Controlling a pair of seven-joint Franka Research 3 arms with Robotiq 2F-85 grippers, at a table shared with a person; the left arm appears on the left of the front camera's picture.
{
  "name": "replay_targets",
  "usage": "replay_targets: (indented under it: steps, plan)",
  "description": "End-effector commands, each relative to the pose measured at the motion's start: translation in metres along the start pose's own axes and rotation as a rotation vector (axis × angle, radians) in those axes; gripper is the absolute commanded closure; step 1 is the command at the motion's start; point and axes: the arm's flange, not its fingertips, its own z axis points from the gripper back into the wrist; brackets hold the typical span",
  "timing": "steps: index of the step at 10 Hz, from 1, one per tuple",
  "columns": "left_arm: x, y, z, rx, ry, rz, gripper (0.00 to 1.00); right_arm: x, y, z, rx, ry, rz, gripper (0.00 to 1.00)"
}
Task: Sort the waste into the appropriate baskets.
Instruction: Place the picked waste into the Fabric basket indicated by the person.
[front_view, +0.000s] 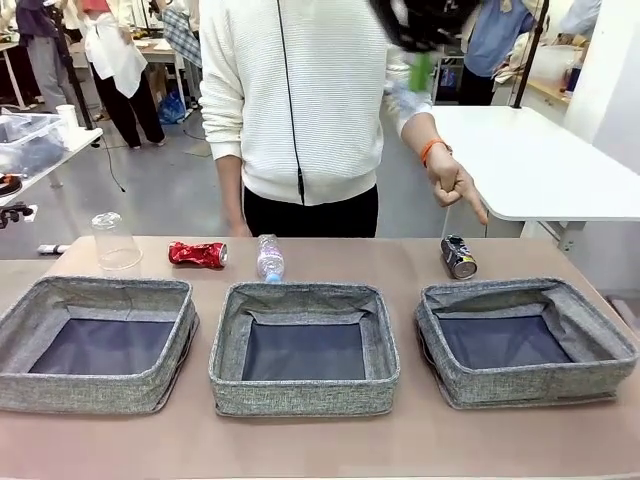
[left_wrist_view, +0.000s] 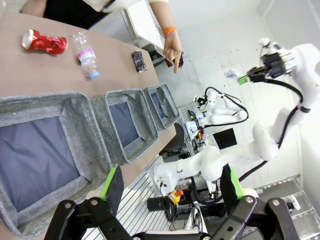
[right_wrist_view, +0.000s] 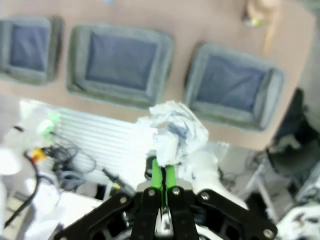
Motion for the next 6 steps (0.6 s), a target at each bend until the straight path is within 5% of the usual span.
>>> replay_targets:
  steps: [1, 3, 6]
  plan:
    - [0.001, -0.002, -0.001, -0.017, -0.007, -0.023, 0.0, -0.069, -0.076, -0.106, 0.043, -0.032, -0.017, 0.99]
    - [0.001, -0.002, -0.001, -0.017, -0.007, -0.023, 0.0, -0.095, -0.128, -0.157, 0.085, -0.1, 0.035, 0.99]
    - [0.001, -0.002, -0.001, -0.017, -0.007, -0.023, 0.0, -0.11, -0.186, -0.238, 0.195, -0.129, -0.146, 0.99]
